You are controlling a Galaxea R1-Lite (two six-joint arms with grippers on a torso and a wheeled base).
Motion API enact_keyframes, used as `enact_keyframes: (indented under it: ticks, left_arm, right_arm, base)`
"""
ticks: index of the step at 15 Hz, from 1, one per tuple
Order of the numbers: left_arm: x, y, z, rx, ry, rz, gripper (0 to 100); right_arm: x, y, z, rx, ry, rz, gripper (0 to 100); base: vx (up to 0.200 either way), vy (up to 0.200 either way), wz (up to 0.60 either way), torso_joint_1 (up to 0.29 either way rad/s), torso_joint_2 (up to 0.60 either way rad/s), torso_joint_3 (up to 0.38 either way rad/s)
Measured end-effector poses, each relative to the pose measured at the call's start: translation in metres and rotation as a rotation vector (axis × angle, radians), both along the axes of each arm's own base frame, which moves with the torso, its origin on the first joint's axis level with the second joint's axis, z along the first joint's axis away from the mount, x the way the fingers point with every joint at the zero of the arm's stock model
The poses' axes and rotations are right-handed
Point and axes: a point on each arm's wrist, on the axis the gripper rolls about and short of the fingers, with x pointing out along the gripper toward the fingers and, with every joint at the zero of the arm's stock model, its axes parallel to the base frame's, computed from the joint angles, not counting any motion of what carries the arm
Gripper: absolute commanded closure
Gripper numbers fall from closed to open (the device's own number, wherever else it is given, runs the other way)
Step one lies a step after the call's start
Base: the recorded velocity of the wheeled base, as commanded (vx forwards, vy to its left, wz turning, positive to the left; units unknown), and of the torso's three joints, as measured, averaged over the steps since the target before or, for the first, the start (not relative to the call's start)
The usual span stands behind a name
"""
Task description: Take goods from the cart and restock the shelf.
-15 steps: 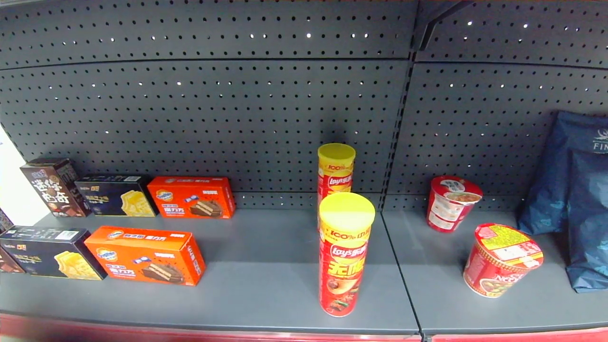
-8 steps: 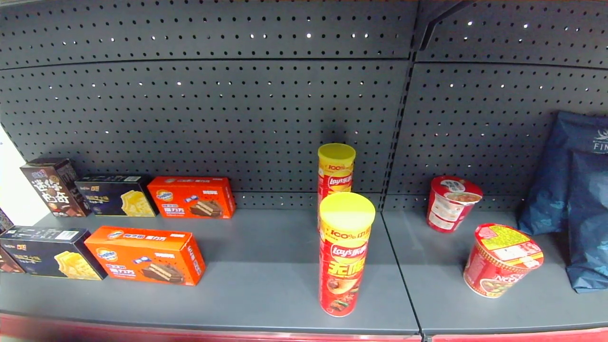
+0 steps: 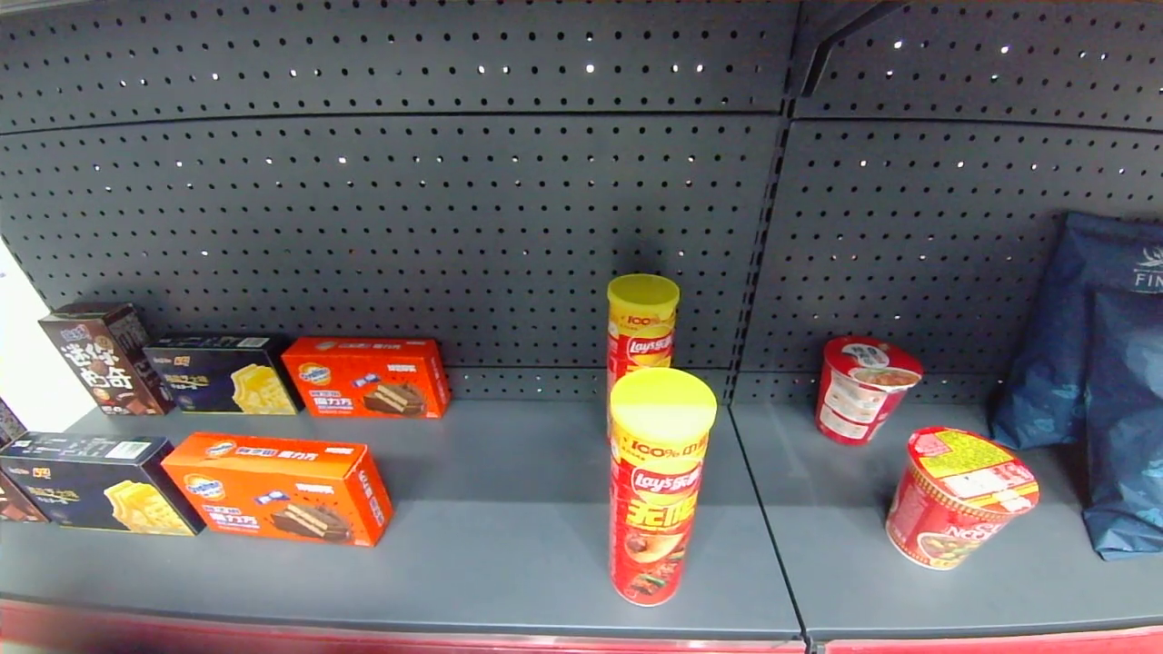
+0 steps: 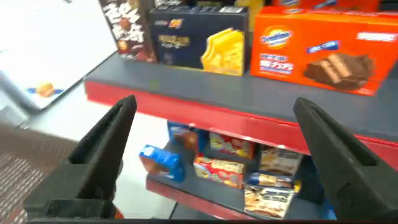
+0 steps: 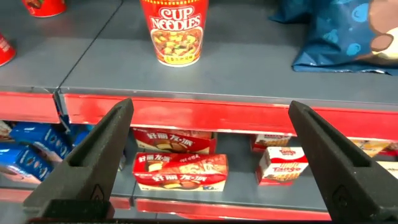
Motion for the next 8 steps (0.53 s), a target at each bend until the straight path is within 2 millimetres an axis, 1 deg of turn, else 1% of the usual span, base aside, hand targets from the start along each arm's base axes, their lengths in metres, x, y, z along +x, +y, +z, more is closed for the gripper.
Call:
enact_keyframes:
  ticks: [2,6,7,8]
  left_arm:
    - [-0.0006,0.0007,-0.0081,0.003,0.003,0.149,0]
    - [-0.0021,-0.0028,-0.0117,0.005,0.027,0.278,0]
    - [-0.0013,-0.0042,-0.0119,0.002,0.028,0.222,0]
    - [0.0002,-0.0064,-0.0122,-0.011,0.024,0.103,0]
  right_arm:
    - [0.0003,-0.0001,0.0001,0.0,0.003,0.007,0]
    - [0.0013,-0.0002,0.0002,-0.001,0.017,0.02,0]
    - [0.0013,-0.0003,0.0002,-0.001,0.017,0.027,0]
    - [0.0012,-0.0006,0.0002,-0.001,0.015,0.045,0]
  base:
    - [0.0,0.0,0.0,0.0,0.0,0.0]
    - [0.0,0.0,0.0,0.0,0.0,0.0]
    - [0.0,0.0,0.0,0.0,0.0,0.0]
    - [0.0,0.0,0.0,0.0,0.0,0.0]
